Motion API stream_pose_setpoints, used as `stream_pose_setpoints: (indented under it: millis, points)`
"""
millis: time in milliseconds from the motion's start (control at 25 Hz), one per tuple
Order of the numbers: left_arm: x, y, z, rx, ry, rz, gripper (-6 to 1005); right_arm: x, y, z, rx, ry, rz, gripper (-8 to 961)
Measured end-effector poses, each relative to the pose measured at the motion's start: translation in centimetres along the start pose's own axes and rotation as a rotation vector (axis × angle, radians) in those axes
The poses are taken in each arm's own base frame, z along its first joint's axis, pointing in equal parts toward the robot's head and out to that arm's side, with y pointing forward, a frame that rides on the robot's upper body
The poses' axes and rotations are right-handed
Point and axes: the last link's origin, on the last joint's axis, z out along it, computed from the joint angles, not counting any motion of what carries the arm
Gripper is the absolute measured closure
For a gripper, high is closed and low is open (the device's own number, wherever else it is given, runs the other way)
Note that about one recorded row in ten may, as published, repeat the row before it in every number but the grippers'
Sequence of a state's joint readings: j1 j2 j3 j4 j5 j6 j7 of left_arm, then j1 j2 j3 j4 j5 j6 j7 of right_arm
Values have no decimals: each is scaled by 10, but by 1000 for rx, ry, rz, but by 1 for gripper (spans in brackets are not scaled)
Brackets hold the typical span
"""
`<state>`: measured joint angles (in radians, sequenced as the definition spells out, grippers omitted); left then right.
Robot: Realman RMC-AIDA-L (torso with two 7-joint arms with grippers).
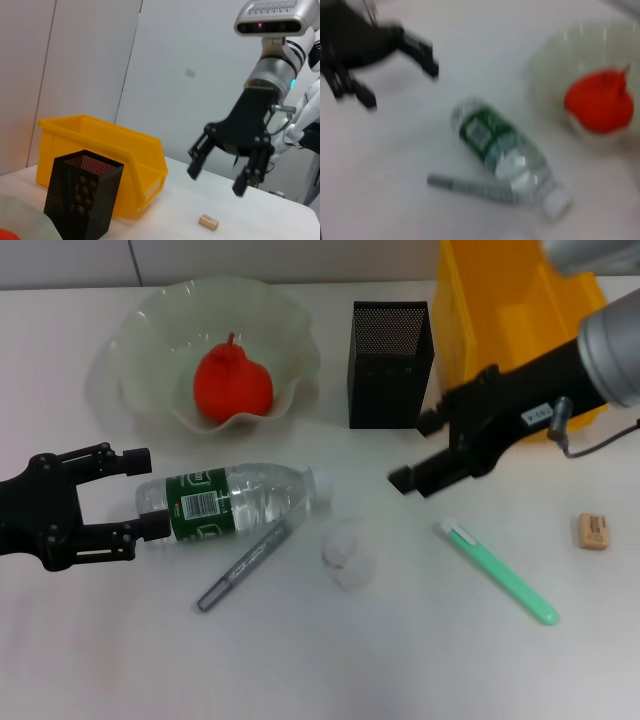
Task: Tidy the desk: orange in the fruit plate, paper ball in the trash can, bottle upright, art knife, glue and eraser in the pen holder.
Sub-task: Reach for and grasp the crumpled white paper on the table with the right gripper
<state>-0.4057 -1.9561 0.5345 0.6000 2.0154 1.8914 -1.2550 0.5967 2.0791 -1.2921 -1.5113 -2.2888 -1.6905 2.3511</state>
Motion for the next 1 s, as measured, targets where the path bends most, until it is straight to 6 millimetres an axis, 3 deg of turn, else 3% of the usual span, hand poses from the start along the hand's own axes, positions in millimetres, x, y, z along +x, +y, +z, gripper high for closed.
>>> stream_pose_setpoints:
  millis: [280, 1000]
  points:
    - [0, 0, 0, 0, -3, -1, 139, -8, 19, 24, 7, 215, -9, 200]
    - [-11, 5, 1, 20, 0, -26, 138, -17, 46, 95, 108, 334, -151, 225]
